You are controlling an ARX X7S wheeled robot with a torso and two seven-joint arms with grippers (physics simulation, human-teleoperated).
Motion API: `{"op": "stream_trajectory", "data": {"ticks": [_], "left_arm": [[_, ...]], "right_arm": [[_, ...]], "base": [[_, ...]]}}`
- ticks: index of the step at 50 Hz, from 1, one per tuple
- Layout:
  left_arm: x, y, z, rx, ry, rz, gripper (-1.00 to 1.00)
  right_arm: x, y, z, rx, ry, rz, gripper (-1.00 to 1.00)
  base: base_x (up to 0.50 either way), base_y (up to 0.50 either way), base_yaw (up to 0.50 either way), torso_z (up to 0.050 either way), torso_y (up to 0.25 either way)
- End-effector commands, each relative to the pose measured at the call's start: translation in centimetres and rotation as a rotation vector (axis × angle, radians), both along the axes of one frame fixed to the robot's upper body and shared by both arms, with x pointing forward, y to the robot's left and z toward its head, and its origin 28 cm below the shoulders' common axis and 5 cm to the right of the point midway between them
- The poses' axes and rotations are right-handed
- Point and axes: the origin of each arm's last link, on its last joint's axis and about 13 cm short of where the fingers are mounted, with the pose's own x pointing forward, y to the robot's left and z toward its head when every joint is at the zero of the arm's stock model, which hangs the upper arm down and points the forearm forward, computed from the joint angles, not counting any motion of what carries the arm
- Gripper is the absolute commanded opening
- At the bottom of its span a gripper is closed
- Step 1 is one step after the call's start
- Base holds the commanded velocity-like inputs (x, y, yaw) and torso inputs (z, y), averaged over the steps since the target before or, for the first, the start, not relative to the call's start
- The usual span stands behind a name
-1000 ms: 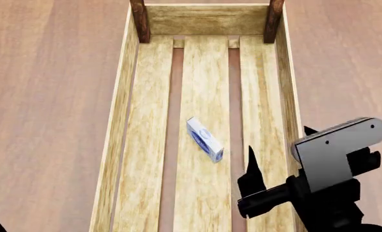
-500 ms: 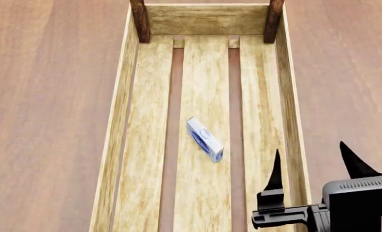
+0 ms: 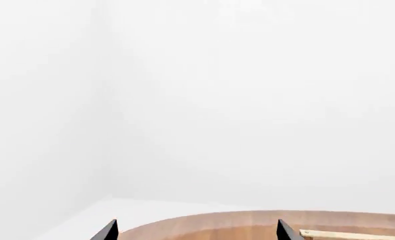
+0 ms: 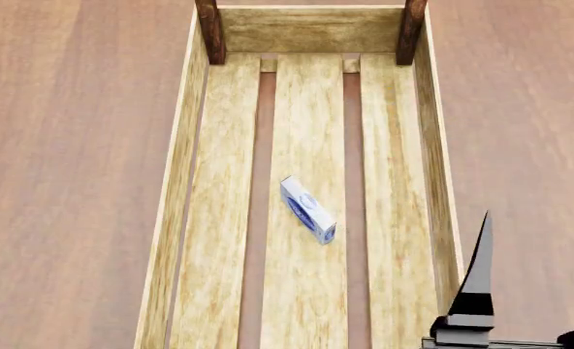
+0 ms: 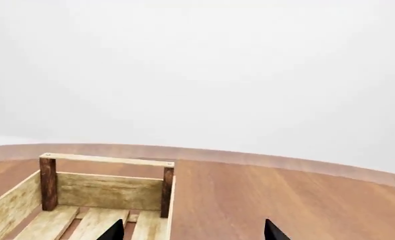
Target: Pick up the cream cheese and put it in the tray.
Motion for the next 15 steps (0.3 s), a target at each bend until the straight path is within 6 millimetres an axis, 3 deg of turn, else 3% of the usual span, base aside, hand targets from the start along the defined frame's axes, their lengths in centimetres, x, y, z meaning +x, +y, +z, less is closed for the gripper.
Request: {"op": "stream_trajectory", "data": {"ticks": [1, 11, 15], "left_arm": [[-2.4, -0.3, 1.8, 0.032, -0.072, -0.092, 1.0], [-4.7, -0.2, 2.4, 0.032, -0.166, -0.152, 1.0], [-4.6, -0.2, 2.2, 0.042, -0.183, -0.161, 1.0]], "right_arm": [[-2.9, 0.3, 1.7, 0.01, -0.152, -0.046, 1.0], [-4.6, 0.6, 2.5, -0.023, -0.235, -0.082, 1.0], [-4.9, 0.6, 2.5, -0.024, -0.251, -0.089, 1.0]], "base": [[0.0, 0.0, 0.0, 0.0, 0.0], [0.0, 0.0, 0.0, 0.0, 0.0], [0.0, 0.0, 0.0, 0.0, 0.0]]}}
